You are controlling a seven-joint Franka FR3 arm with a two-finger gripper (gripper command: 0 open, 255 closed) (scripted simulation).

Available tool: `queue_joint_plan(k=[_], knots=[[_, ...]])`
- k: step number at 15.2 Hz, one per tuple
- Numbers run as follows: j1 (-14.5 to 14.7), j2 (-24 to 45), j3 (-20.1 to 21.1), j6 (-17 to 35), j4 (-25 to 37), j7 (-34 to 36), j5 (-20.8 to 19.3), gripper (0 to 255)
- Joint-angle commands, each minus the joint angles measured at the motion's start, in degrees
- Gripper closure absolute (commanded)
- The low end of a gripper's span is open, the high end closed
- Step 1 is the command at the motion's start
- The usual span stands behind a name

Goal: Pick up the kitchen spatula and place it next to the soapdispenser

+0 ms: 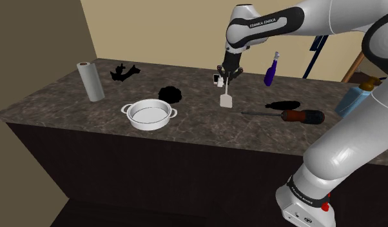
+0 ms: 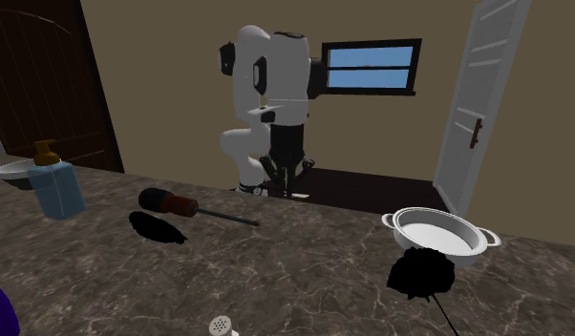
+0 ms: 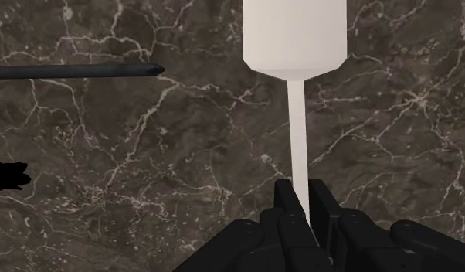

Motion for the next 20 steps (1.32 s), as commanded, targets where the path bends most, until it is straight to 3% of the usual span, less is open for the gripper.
queue_joint_plan(k=[1, 20], knots=[[0.0, -0.3, 0.0, -1.7, 1.4, -0.1, 0.0, 255], [0.0, -0.1, 0.0, -16.4, 16.2, -0.6, 0.2, 255]])
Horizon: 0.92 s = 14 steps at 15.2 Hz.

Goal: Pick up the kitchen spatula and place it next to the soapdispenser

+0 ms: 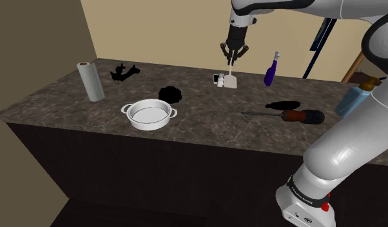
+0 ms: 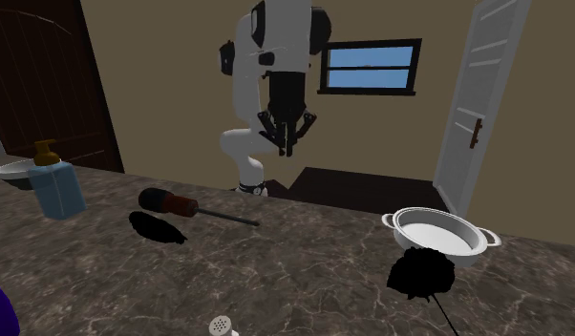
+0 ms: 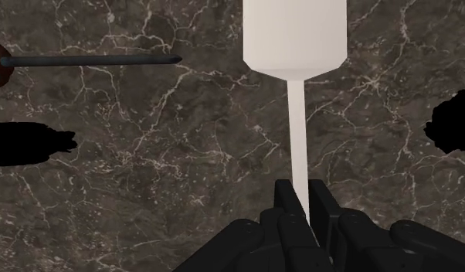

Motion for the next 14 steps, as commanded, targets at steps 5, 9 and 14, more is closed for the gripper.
queue_joint_plan(k=[5, 9, 14], knots=[[0.0, 0.6, 0.0, -4.9, 5.4, -0.1, 0.0, 255], [0.0, 1.5, 0.1, -8.1, 9.7, -0.1, -0.1, 255], [-2.1, -3.1, -2.8, -8.2, 5.3, -5.2, 0.1, 255]])
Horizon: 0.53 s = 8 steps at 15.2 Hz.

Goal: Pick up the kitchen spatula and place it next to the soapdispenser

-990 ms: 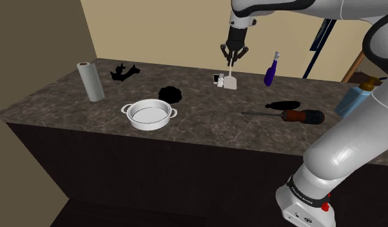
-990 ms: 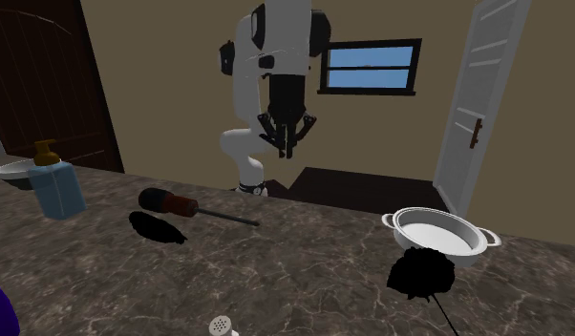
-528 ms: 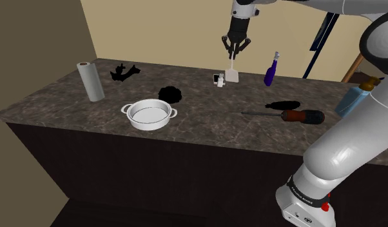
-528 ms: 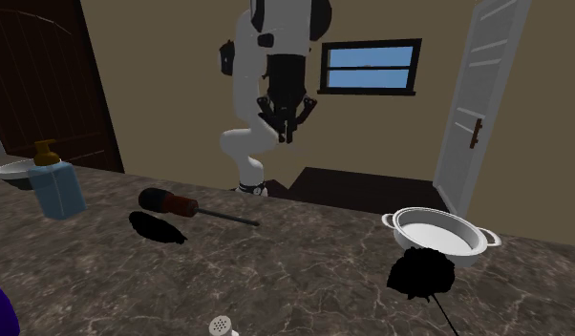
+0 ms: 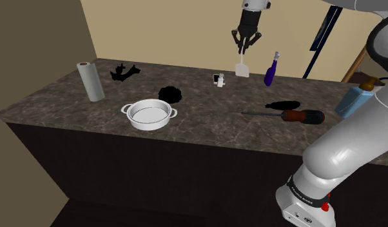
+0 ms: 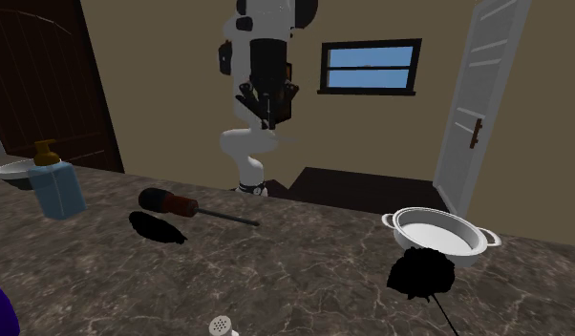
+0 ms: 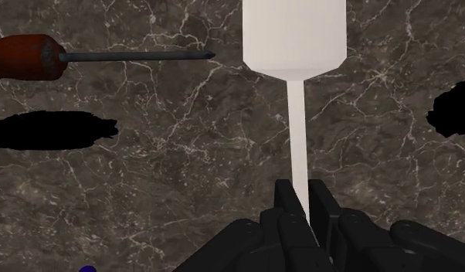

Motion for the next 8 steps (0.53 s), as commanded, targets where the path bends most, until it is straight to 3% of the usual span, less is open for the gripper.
queue_joint_plan(k=[1, 8], knots=[[-1.0, -2.1, -1.5, 0.3, -2.3, -2.6, 0.0, 255], [-4.5, -8.0, -7.3, 0.7, -8.3, -11.7, -1.0, 255]])
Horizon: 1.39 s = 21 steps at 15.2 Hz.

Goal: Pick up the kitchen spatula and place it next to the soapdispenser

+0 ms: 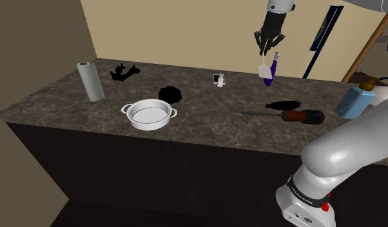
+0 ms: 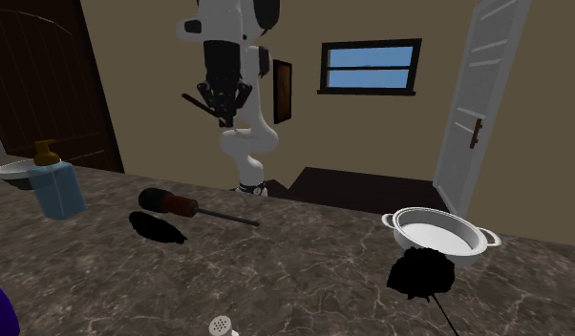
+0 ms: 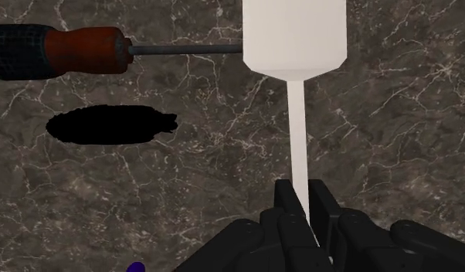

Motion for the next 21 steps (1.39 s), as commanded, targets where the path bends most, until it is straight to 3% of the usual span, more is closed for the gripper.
queue_joint_plan(k=[1, 11, 21], knots=[[-1.0, -1.3, -1.8, 0.1, -1.3, -2.8, -0.4, 255], [-5.8, -4.3, -11.1, -0.1, -3.3, -16.5, -3.0, 255], [-10.1, -0.9, -21.7, -0.1, 1.1, -31.4, -4.1, 255]])
